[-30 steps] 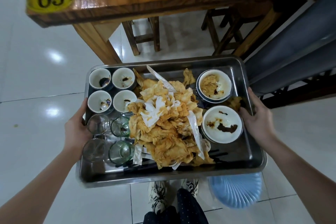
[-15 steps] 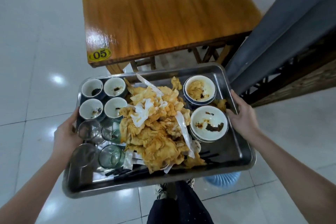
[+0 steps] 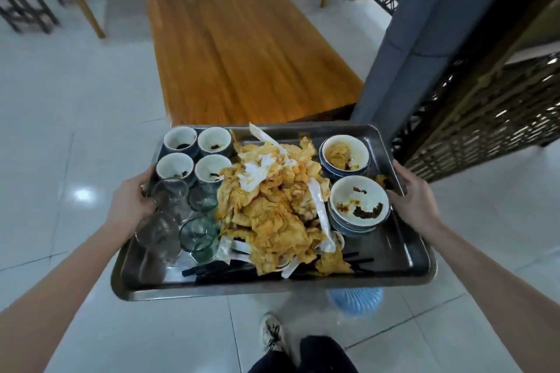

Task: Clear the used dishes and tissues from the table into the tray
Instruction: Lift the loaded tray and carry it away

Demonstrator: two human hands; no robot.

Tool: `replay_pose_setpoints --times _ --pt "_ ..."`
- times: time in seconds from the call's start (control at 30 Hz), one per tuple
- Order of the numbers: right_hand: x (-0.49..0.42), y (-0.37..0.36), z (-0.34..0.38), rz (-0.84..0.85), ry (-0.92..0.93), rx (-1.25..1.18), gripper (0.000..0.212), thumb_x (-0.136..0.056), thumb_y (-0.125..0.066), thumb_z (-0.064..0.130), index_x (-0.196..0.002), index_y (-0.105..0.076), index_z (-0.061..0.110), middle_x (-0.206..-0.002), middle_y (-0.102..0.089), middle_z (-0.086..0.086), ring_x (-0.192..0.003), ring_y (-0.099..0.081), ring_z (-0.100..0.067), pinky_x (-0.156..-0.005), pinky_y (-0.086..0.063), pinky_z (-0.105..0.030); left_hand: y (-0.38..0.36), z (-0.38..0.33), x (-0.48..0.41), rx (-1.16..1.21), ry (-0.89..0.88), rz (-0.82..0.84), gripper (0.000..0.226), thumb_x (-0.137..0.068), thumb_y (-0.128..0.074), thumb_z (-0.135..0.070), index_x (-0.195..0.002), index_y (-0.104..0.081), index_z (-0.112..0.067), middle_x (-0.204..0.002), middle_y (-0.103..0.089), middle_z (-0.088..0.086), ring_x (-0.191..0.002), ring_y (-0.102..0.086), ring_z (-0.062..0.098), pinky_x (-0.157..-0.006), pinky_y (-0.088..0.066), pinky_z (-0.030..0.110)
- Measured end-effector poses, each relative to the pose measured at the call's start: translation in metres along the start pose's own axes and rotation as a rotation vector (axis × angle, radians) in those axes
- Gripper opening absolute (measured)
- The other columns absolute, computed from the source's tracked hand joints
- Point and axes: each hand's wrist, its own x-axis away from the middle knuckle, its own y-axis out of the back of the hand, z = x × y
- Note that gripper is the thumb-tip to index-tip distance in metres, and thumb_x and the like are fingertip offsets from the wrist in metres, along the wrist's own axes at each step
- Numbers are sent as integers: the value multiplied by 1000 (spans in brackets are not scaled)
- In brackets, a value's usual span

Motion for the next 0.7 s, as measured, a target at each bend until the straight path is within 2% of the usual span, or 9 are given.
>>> replay_pose_setpoints --times 0.13,0.2,0.3,0.37,0.43,0.5,0.57,0.63,0.7 --pt "25 35 4 -83 -50 -67 70 -80 -71 5 -142 -41 21 -121 -49 18 -116 -51 -8 -101 -35 -24 10 -32 -5 38 -94 63 66 -76 -69 5 -135 -54 -22 -109 -69 15 -106 -62 33 -90 -48 46" --pt "39 54 5 -119 -49 -63 71 -79 -72 5 -141 -42 25 -120 -50 19 -115 -51 -8 -102 -35 -25 13 -51 -4 16 -137 80 64 -77 -69 4 -135 -54 -19 -110 -68 16 -106 -61 35 -90 -47 46" --pt "69 85 5 -173 -40 -73 78 -77 -73 4 -136 -39 43 -116 -54 24 -111 -54 -4 -98 -39 -23 13 -79 -2 -43 -210 91 67 -77 -67 6 -138 -50 -17 -116 -65 21 -108 -59 39 -87 -43 42" --pt "95 107 0 -235 -47 -63 77 -77 -73 4 -133 -41 46 -113 -56 24 -104 -55 2 -89 -38 -7 10 -101 7 -61 -295 104 69 -77 -68 6 -139 -48 -15 -113 -64 25 -105 -59 42 -80 -40 39" --pt "123 129 -6 -296 -82 -74 70 -77 -73 1 -133 -50 35 -109 -58 21 -100 -53 8 -79 -33 6 6 -126 16 -82 -400 101 69 -77 -70 6 -140 -47 -12 -120 -62 25 -109 -57 40 -81 -39 38" --pt "152 152 -11 -348 -129 -69 63 -76 -73 0 -132 -55 24 -107 -59 19 -99 -52 8 -82 -32 3 1 -150 30 -113 -452 152 69 -78 -70 5 -140 -45 -10 -124 -60 24 -112 -56 40 -85 -42 41" --pt "184 178 -17 -402 -164 -50 58 -75 -73 -2 -128 -59 20 -102 -60 18 -102 -55 -2 -86 -38 -8 -8 -175 42 -145 -512 211 66 -79 -69 4 -140 -46 -9 -119 -62 25 -109 -58 39 -85 -43 41" --pt "217 205 -26 -438 -211 3 52 -76 -72 0 -124 -62 16 -95 -62 11 -97 -58 -12 -84 -42 -21 -20 -203 55 -149 -572 253 60 -80 -70 1 -136 -51 -7 -114 -64 24 -105 -59 37 -85 -44 41" --pt "244 232 -34 -481 -244 86 47 -76 -73 2 -121 -63 11 -88 -60 5 -89 -58 -15 -78 -40 -23 -34 -232 69 -141 -631 287 55 -82 -69 -1 -134 -52 -4 -115 -64 24 -105 -59 37 -87 -44 41"
